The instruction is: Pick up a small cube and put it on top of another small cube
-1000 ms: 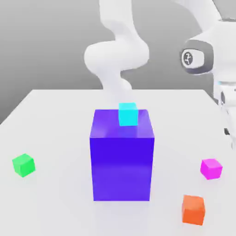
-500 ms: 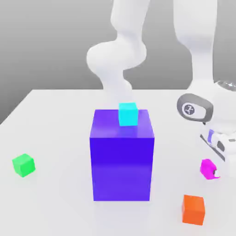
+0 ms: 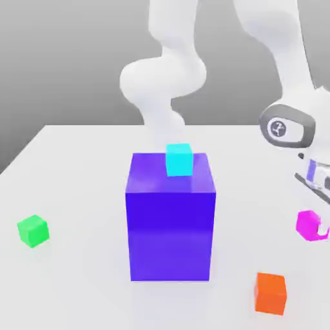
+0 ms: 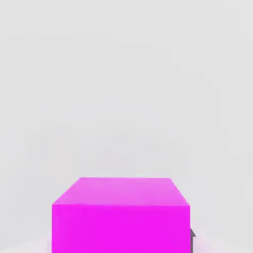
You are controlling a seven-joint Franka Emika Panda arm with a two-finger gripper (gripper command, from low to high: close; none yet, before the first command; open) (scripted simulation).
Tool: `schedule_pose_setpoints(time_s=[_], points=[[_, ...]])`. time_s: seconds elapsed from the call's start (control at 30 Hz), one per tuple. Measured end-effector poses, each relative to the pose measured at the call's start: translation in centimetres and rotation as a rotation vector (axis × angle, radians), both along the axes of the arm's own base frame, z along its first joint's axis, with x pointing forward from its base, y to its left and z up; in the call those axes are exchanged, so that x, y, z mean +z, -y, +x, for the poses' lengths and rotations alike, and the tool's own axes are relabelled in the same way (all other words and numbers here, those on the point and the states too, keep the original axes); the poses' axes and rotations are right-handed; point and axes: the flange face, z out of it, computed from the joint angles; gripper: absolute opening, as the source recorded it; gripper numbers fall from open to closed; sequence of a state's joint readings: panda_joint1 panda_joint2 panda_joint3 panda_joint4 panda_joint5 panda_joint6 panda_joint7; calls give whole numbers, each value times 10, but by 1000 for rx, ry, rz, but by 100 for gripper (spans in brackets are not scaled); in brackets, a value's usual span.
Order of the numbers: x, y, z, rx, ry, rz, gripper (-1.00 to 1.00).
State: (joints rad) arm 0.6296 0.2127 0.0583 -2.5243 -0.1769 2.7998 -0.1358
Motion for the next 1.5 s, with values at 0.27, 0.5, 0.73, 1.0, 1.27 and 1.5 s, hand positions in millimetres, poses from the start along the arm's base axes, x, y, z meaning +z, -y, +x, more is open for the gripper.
schedule_pose_setpoints(time_s=[0.27,0.5,0.73,1.0,1.27,1.5], points=[[23,162,123,-97,70,-81,-100],[44,335,139,-194,57,-162,-100],[65,528,73,-343,-2,-222,-100],[43,629,-108,-488,-83,-5,-100],[9,626,-106,-470,-73,15,-100],[-25,624,-112,-478,-81,14,100]])
